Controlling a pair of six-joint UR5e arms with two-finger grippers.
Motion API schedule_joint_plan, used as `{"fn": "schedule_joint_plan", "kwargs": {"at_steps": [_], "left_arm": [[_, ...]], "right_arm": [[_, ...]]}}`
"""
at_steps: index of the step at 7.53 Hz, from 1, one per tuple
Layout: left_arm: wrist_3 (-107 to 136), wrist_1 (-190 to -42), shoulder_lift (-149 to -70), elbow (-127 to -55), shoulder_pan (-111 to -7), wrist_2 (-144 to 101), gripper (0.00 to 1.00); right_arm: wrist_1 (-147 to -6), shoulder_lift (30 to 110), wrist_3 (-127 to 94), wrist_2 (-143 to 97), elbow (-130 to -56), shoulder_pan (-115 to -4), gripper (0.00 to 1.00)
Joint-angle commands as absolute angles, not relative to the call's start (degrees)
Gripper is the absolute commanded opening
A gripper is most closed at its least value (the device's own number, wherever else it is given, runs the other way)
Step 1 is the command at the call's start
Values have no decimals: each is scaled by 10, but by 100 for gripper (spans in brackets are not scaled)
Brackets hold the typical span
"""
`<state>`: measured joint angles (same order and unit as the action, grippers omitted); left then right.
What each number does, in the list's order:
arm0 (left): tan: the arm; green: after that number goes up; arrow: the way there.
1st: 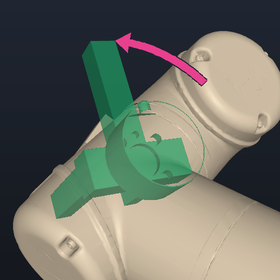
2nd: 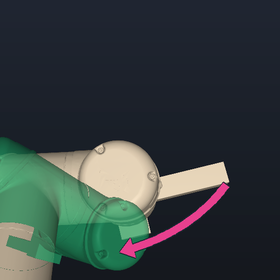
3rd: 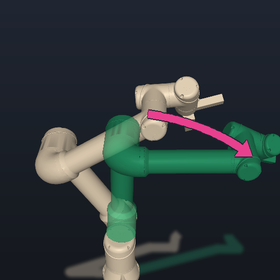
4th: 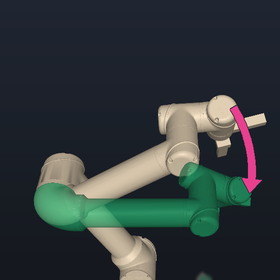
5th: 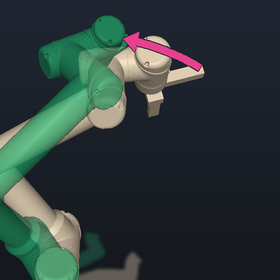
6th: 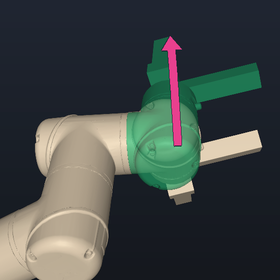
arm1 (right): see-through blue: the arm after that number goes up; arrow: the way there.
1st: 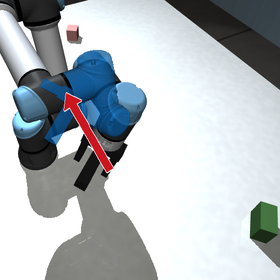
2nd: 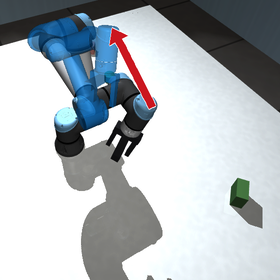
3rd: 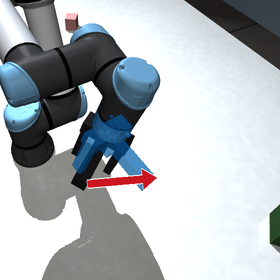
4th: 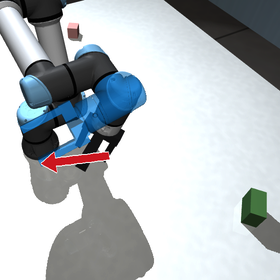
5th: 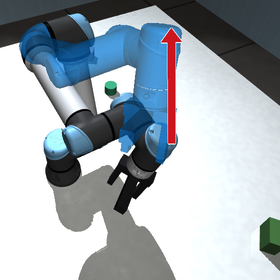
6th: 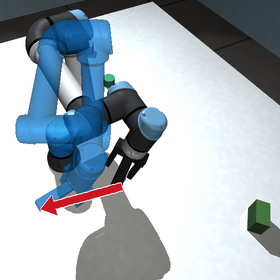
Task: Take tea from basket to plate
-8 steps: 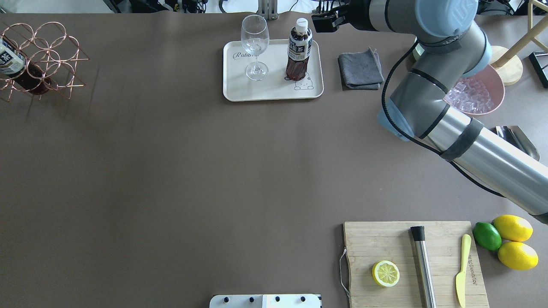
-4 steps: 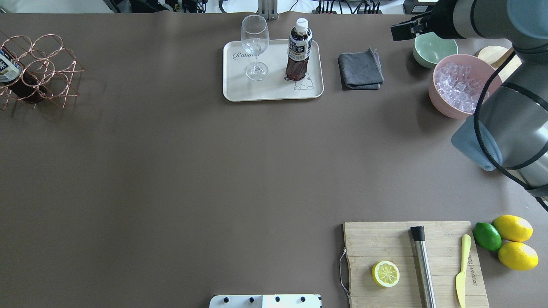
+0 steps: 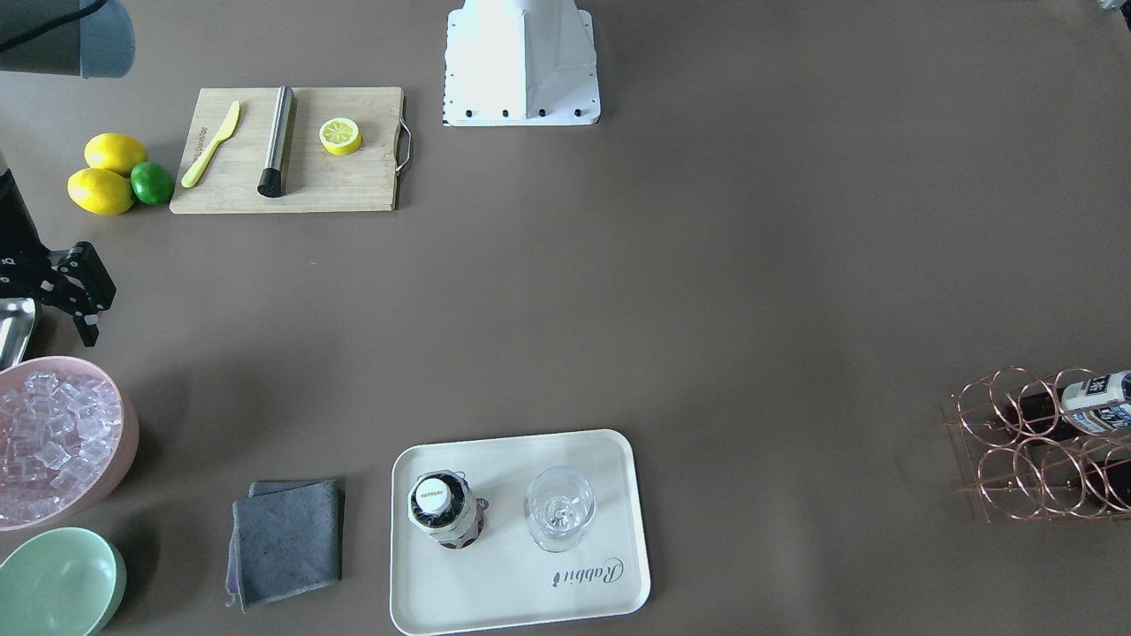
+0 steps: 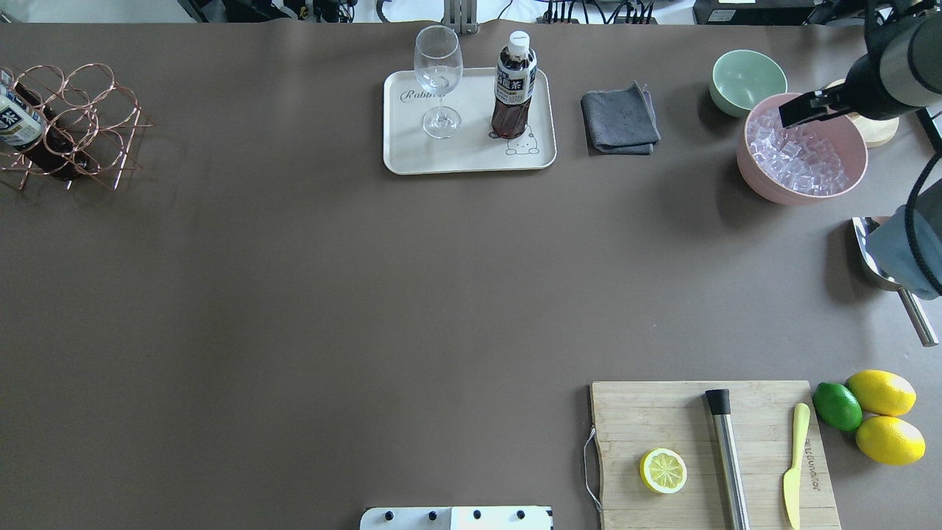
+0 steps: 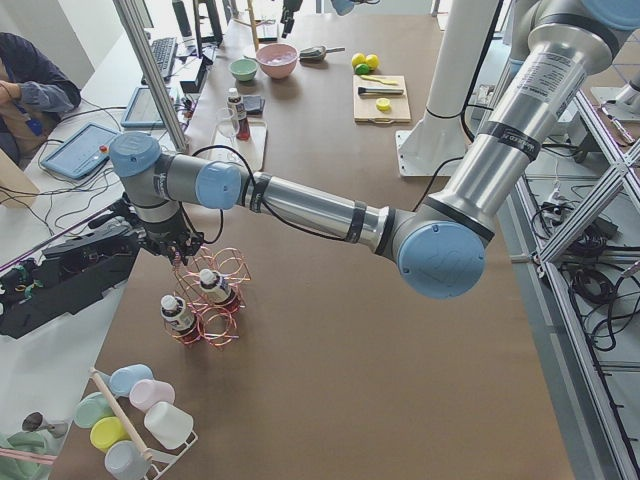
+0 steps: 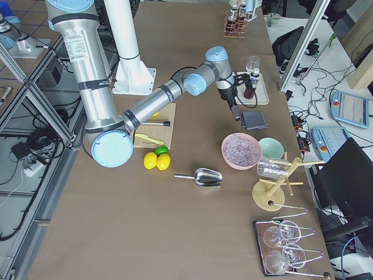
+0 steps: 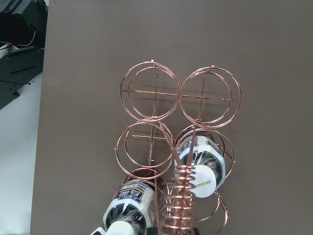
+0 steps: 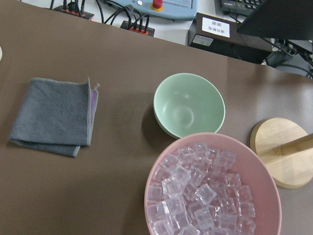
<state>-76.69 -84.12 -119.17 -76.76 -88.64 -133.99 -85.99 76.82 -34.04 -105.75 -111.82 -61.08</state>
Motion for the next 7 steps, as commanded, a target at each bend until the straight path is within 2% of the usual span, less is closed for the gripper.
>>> {"fn": "schedule_joint_plan", "kwargs": {"at_steps": [1, 2, 3, 5, 7], "left_arm": [[-765, -852, -1186, -772, -885, -1339, 3], [-765, -850, -1186, -773, -885, -1340, 36], [-759, -845, -1187, -774, -886, -1341, 97], [-751, -844, -1187, -775, -889, -1355, 98], [-734, -819, -1185, -778, -910, -1382, 98]], "right_arm": [[-875, 871, -334, -1232, -1091, -724, 100], [-873, 912, -254, -1257, -1062, -764, 100], [-879, 937, -157, -1256, -1052, -796, 100], [-890, 953, -104, -1321, -1011, -858, 100], [-890, 962, -93, -1325, -998, -862, 100]]}}
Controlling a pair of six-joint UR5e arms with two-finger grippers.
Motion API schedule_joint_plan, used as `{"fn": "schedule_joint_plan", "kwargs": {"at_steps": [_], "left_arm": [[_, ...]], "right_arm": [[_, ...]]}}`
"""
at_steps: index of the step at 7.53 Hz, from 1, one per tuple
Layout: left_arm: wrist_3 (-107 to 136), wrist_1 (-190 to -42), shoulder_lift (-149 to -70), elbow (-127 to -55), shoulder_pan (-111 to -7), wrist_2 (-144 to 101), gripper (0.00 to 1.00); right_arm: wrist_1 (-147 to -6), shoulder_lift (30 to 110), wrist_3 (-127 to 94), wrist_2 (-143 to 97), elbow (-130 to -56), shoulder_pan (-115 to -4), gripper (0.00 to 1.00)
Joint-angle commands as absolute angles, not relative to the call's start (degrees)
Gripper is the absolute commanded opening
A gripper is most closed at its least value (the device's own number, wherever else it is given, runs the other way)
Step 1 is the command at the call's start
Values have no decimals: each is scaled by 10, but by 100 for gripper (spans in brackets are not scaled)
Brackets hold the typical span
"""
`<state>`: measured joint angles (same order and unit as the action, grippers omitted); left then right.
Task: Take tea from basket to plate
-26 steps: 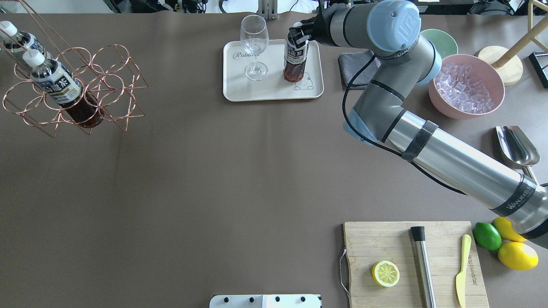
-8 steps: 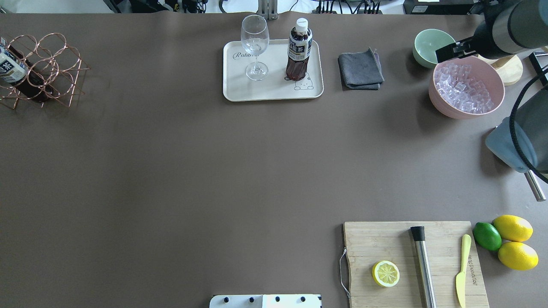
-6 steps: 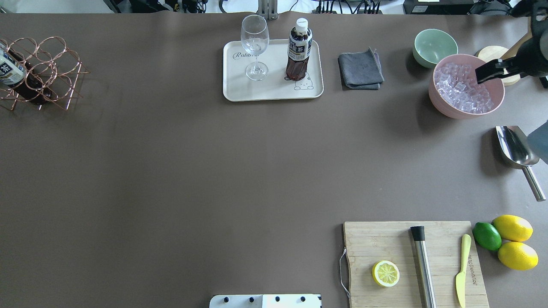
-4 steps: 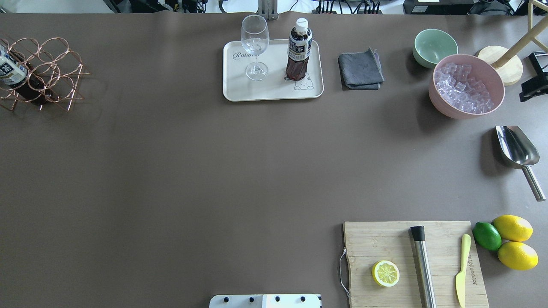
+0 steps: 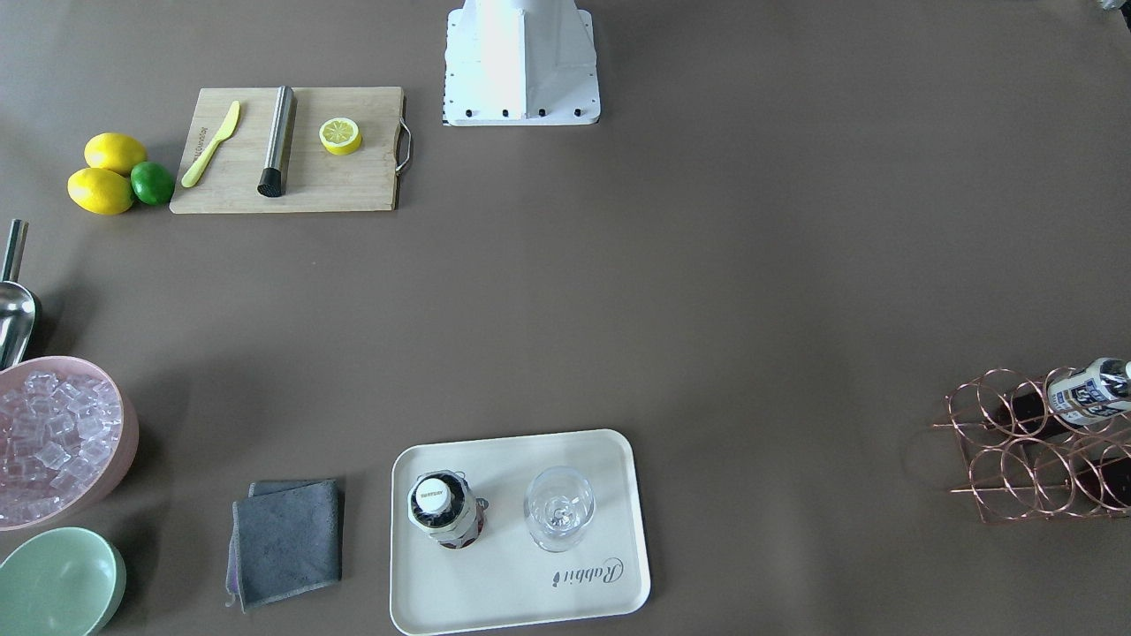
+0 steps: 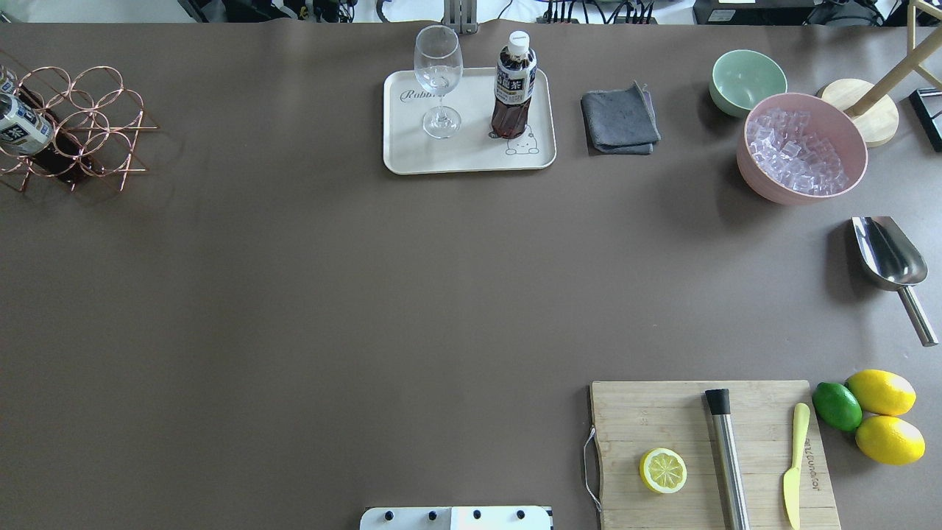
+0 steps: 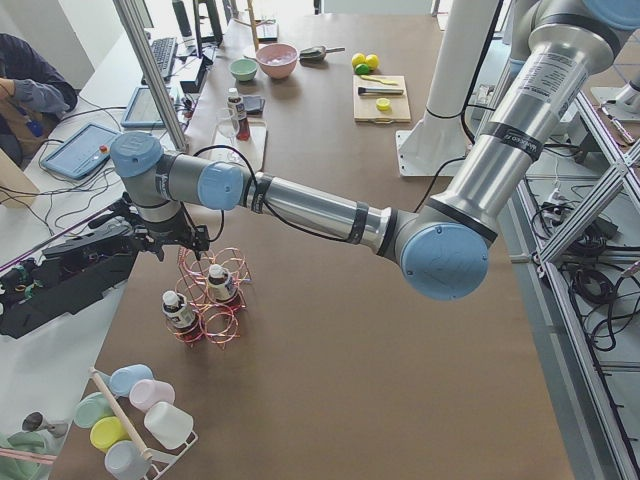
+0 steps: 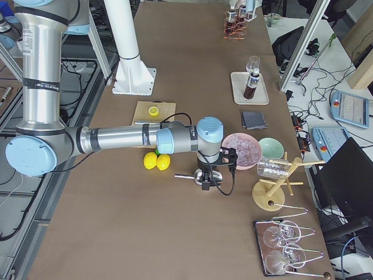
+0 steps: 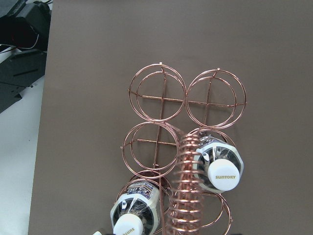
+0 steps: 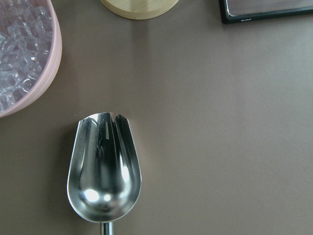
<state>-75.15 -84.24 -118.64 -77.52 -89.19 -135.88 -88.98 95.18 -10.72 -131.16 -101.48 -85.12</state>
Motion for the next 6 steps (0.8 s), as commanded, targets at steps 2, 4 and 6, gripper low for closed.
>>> {"fn": "schedule_joint_plan", "kwargs": {"at_steps": [2, 4, 6], "left_arm": [[-631, -767, -1132, -851, -953, -1387, 98], [-462, -774, -1024, -912, -955, -1389, 98], [-259, -771, -978, -911, -954, -1443, 98]], "right_arm": [[-895, 964, -92, -1325, -997, -874, 100], [-895, 988, -91, -1346, -1003, -910, 100], [-889, 997, -91, -1346, -1004, -920, 100]]}}
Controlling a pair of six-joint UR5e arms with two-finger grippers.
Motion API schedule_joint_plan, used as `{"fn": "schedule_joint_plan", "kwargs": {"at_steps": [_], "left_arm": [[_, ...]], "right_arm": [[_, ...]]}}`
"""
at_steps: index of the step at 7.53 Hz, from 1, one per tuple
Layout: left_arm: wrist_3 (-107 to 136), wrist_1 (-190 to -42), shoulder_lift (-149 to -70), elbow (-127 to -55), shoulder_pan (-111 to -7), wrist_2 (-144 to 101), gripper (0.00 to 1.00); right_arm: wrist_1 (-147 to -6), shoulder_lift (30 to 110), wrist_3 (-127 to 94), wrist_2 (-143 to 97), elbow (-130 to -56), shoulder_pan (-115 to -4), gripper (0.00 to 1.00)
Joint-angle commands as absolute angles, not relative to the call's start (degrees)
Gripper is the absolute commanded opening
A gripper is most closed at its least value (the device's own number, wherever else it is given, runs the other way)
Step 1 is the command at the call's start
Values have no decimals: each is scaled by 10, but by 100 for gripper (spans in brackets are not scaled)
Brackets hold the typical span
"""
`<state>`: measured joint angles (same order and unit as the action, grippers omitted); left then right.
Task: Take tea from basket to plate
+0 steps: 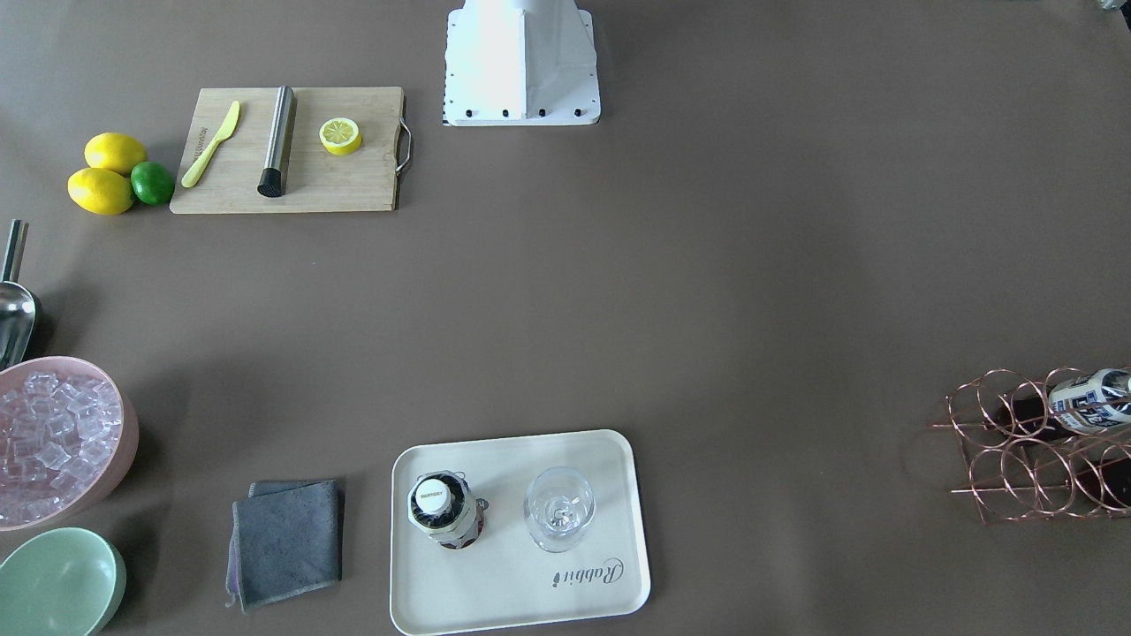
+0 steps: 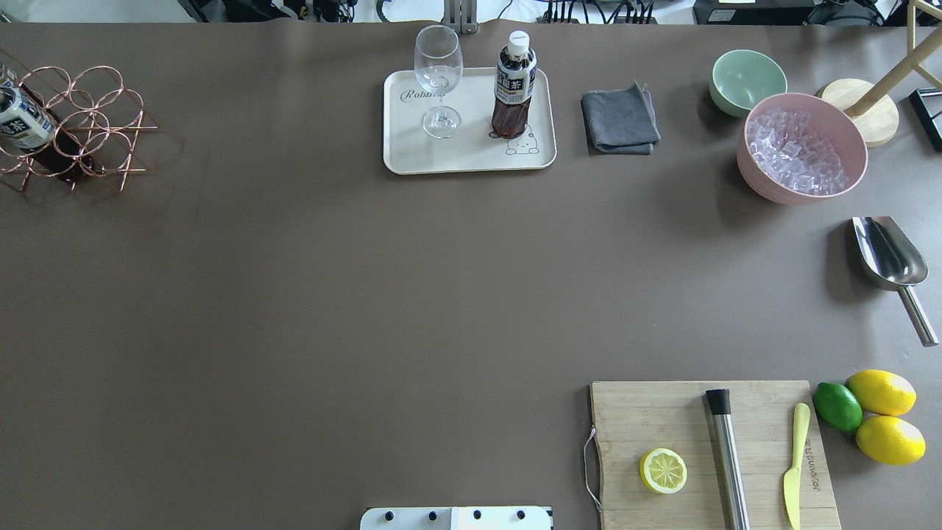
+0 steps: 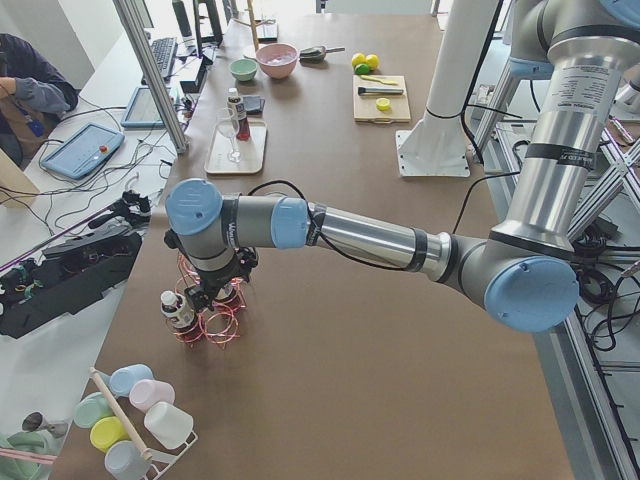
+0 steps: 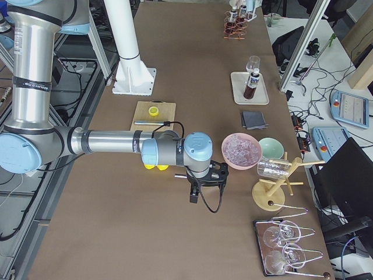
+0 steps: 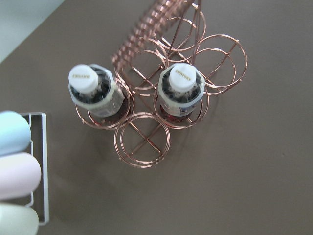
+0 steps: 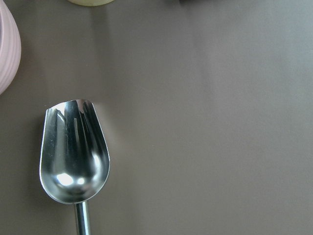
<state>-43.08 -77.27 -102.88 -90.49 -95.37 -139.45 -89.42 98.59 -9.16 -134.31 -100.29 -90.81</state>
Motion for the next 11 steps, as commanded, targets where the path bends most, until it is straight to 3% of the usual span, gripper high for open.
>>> {"fn": "schedule_joint_plan", "kwargs": {"at_steps": [1, 3, 11], "left_arm": [[-169, -769, -956, -915, -954, -1451, 98], [-21, -768, -936, -913, -950, -1445, 98], [-19, -798, -918, -940, -930, -1349, 98]], "right_arm": [[-888, 996, -91, -1345, -1005, -920, 100], [-889, 996, -92, -1344, -995, -919, 100], [-894, 983, -98, -1337, -998, -914, 100]]}}
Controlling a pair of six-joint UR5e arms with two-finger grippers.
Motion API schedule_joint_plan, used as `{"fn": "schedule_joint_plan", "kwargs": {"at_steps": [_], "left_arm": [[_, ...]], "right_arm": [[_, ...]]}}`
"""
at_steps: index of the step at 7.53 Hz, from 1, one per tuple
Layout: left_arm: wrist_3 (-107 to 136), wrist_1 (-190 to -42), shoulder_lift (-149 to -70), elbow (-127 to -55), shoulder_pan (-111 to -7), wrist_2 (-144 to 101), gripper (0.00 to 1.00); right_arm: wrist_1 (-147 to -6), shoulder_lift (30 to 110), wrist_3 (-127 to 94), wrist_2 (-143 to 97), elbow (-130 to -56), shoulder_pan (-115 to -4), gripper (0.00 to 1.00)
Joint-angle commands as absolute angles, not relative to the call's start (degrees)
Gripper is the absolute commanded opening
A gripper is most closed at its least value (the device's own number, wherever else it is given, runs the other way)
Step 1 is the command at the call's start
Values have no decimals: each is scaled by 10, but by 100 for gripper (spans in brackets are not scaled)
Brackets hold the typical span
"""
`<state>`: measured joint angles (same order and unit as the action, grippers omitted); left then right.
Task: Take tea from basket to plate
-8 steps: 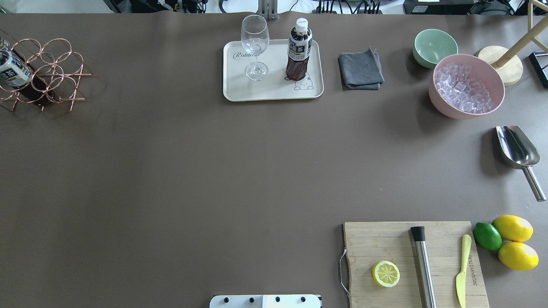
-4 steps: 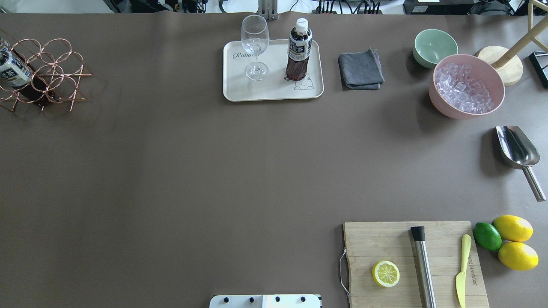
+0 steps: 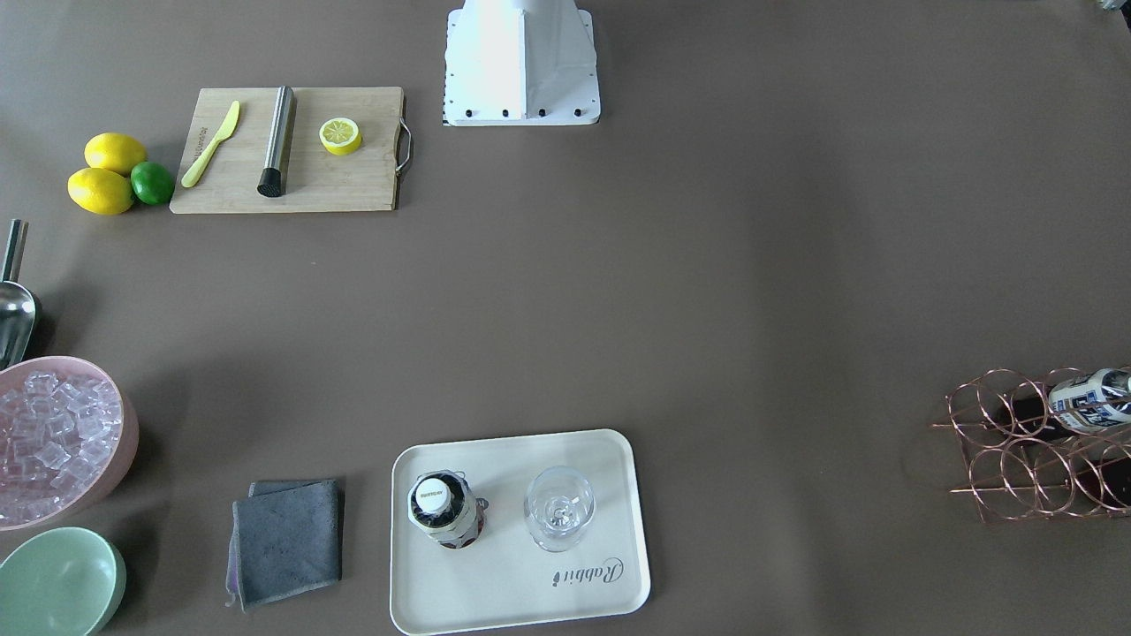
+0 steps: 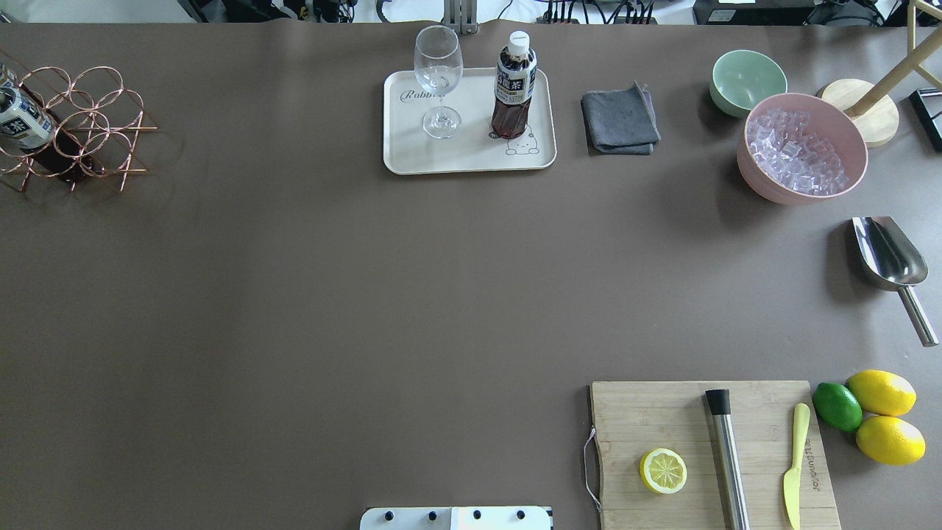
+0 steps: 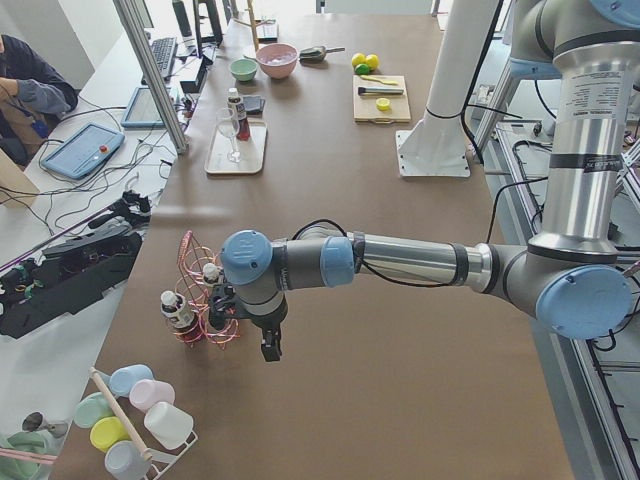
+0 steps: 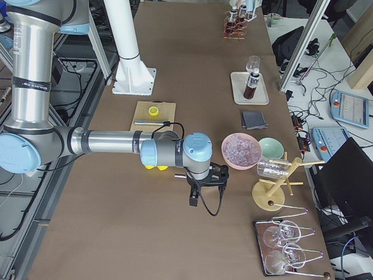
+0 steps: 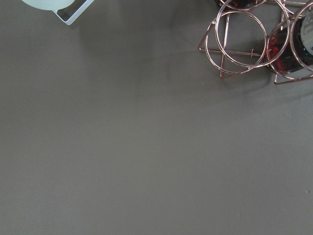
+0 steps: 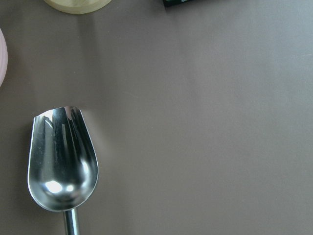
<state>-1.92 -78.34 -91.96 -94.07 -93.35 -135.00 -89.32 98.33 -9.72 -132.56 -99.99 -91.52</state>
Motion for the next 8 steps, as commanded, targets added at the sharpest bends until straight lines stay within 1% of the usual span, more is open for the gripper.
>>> {"fn": "schedule_joint_plan", "kwargs": {"at_steps": [1, 8], "left_arm": [[-19, -801, -918, -940, -930, -1350, 98], [-19, -802, -918, -939, -929, -1349, 98]], "right_arm": [[-894, 984, -98, -1333, -999, -914, 100], [-894, 984, -98, -1330, -998, -907, 100]]}}
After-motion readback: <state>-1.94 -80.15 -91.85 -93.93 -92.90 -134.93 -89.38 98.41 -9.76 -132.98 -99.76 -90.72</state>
